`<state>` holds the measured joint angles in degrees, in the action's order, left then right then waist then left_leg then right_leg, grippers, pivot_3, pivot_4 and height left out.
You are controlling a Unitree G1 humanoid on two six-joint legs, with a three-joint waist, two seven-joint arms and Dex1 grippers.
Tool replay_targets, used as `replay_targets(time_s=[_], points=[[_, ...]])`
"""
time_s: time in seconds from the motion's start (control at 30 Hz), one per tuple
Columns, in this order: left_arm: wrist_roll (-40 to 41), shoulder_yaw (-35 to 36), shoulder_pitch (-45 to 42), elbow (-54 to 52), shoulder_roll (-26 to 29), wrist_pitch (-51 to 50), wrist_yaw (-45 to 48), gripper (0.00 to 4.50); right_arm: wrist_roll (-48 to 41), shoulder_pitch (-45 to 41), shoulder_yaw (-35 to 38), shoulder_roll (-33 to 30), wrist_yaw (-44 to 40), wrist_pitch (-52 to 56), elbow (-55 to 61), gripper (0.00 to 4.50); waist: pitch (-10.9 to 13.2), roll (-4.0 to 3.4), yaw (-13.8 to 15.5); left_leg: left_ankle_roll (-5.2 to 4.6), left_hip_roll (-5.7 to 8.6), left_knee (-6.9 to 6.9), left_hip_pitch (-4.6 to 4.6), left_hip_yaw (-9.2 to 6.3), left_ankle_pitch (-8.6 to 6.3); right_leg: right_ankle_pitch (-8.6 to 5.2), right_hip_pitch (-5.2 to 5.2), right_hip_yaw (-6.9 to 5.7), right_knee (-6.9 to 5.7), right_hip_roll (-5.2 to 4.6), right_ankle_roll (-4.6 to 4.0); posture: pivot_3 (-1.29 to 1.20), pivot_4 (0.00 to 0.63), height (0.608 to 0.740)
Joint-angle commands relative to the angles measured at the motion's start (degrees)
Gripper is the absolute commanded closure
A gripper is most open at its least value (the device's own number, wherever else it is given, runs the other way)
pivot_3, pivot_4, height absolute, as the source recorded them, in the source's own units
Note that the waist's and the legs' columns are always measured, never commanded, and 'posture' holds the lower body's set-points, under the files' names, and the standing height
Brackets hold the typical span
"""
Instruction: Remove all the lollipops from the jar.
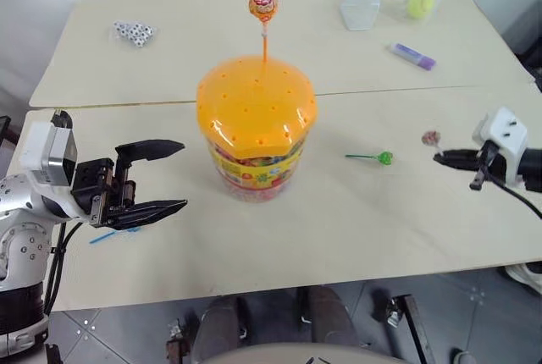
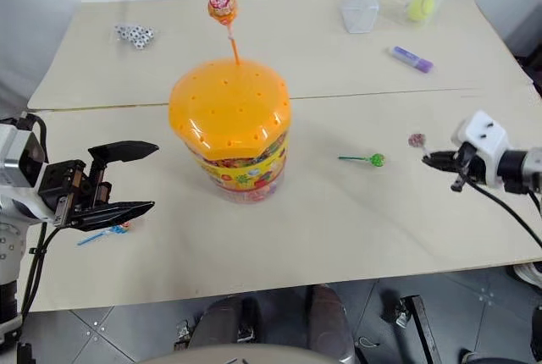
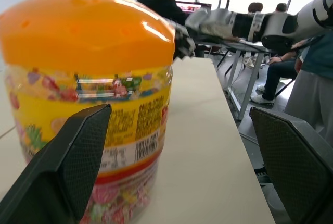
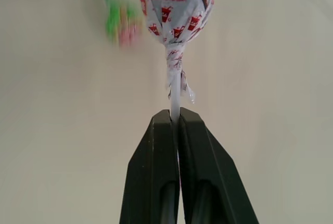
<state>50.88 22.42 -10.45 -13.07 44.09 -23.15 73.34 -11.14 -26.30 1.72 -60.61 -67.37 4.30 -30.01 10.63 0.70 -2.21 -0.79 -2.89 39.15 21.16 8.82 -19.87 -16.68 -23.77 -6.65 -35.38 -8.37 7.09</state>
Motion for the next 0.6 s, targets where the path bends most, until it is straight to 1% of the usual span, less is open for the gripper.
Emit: replay_targets(time_s=[0.03,0.07,0.13,0.27,0.37,0.43,0.5,0.6], points=[[1.97,1.11,-1.01,-1.82,0.04,-0.4,-0.95,0.0,2.34,-0.4,-0.22,0.83,0.2,-3.31,-3.86,4.0,0.0,0.0,-0.08,0.01,0.0,0.02,-0.01,-0.01,0.03,0.0,0.02,0.01,-0.03,0.0,0.0,0.0,0.15,0.74],[2.47,1.39,-1.26,-1.81,0.05,-0.83,-1.34,0.0,2.37,-0.4,-0.26,0.97,-0.73,-3.84,-4.5,3.78,0.0,0.0,-0.04,0.02,-0.01,0.03,-0.03,-0.05,0.04,0.0,0.02,0.03,-0.06,-0.01,-0.01,0.0,0.15,0.74],[3.44,2.03,-1.64,-1.73,0.05,-1.58,-2.17,0.0,1.42,-0.46,0.53,1.31,-2.12,-4.2,-5.07,3.15,0.01,-0.03,0.07,0.01,0.0,0.03,-0.04,-0.21,0.04,0.0,0.01,0.07,-0.12,-0.03,-0.01,0.0,0.15,0.74],[5.67,3.95,-1.82,-1.66,-1.02,-2.58,-5.3,0.0,-5.16,0.51,5.22,1.33,-7.68,-3.85,-1.3,1.76,0.03,-0.06,0.57,0.01,0.0,0.03,0.0,-0.36,0.02,0.0,0.0,0.03,-0.13,-0.04,-0.01,0.0,0.15,0.74],[8.46,6.05,-1.88,-1.86,-2.72,-3.58,-9.01,0.0,-13.82,-0.14,10.98,2.78,-10.39,0.57,5.35,0.74,0.03,-0.06,0.68,0.0,0.0,0.03,0.01,-0.41,0.01,0.0,0.0,0.0,-0.14,-0.06,-0.01,0.0,0.15,0.74],[12.13,8.65,-2.83,-0.9,-4.51,-4.7,-13.26,0.0,-23.17,-3.87,14.34,5.61,-8.5,7.39,15.12,0.04,0.04,-0.06,0.55,-0.01,-0.01,0.06,-0.01,-0.44,0.01,0.01,0.03,-0.01,-0.15,-0.06,-0.01,0.0,0.15,0.74],[14.5,10.29,-3.36,-0.31,-5.46,-5.65,-15.8,0.0,-29.44,-7.53,15.62,8.05,-5.02,14.23,22.55,0.01,0.05,-0.08,0.3,0.0,-0.06,0.1,-0.05,-0.42,0.01,0.02,0.02,0.06,-0.21,-0.06,-0.02,0.0,0.15,0.74],[17.02,11.66,-4.29,1.48,-5.64,-7.36,-17.85,0.0,-36.36,-15.85,12.01,14.22,1.64,23.98,30.66,0.01,0.05,-0.08,0.51,0.02,-0.12,0.1,-0.1,-0.51,0.02,0.03,0.01,0.01,-0.37,-0.06,-0.05,0.0,0.15,0.74]])
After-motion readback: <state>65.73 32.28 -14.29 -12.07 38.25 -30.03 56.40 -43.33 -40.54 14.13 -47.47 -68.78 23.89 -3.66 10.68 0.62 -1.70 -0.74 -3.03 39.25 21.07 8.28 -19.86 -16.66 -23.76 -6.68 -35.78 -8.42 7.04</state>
